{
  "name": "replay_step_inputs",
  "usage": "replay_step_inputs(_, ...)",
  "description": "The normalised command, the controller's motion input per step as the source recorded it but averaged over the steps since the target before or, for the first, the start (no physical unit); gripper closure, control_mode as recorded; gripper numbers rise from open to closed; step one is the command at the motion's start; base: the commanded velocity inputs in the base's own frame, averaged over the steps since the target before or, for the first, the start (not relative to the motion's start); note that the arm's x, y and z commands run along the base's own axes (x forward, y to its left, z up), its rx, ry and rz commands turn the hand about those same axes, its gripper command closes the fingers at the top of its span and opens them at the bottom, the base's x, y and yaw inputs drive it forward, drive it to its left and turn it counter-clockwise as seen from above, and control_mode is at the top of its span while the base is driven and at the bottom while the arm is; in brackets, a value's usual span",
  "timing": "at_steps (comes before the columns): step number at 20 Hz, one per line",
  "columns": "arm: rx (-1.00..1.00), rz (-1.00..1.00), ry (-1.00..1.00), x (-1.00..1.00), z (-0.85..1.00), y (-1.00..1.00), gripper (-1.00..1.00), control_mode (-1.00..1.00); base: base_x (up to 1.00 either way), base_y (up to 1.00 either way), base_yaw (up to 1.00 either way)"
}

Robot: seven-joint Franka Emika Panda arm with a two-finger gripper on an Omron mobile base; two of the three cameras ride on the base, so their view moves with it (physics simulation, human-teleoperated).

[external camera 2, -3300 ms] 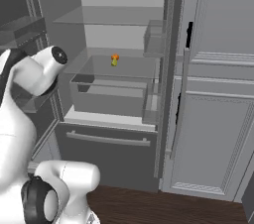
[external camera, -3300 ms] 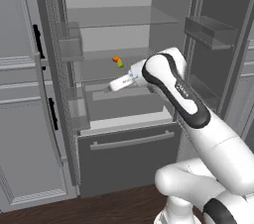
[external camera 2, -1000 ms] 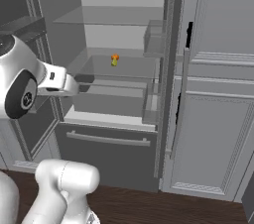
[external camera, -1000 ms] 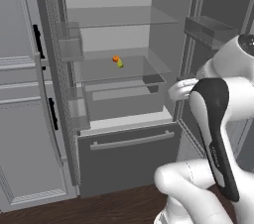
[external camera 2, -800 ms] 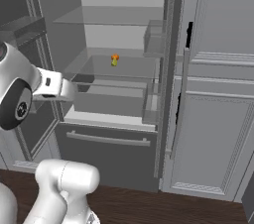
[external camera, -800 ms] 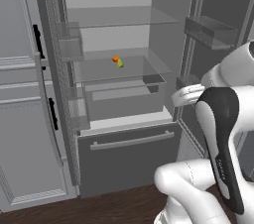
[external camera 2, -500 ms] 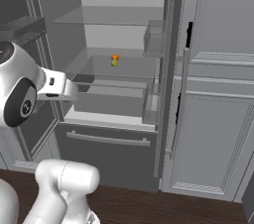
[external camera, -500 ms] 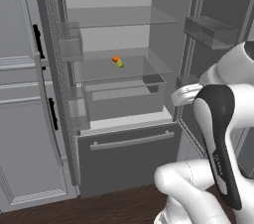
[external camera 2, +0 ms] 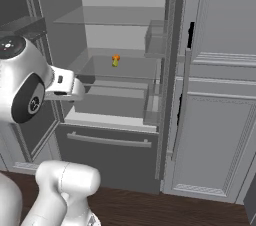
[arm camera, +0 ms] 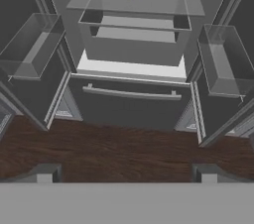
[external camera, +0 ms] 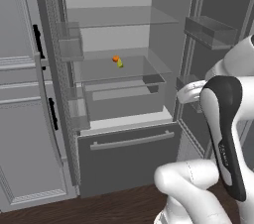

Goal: Grab a lemon wedge from the fridge and one ice cube from the ice bowl, and put them in the glass of lemonade.

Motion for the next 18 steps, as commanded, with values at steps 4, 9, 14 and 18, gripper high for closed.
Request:
replay_step_inputs(4,0.0,0.0,0.04,0.03,0.0,0.0,-1.0,-1.0,0.0,0.0,0.0)
replay_step_inputs(9,0.0,0.0,0.12,0.17,0.0,0.0,-1.0,-1.0,0.0,0.0,0.0)
replay_step_inputs(14,0.0,0.0,0.05,0.08,0.0,0.0,-1.0,-1.0,0.0,0.0,0.0)
replay_step_inputs(18,0.0,-0.01,0.0,-0.18,0.0,0.0,-1.0,-1.0,0.0,0.0,0.0)
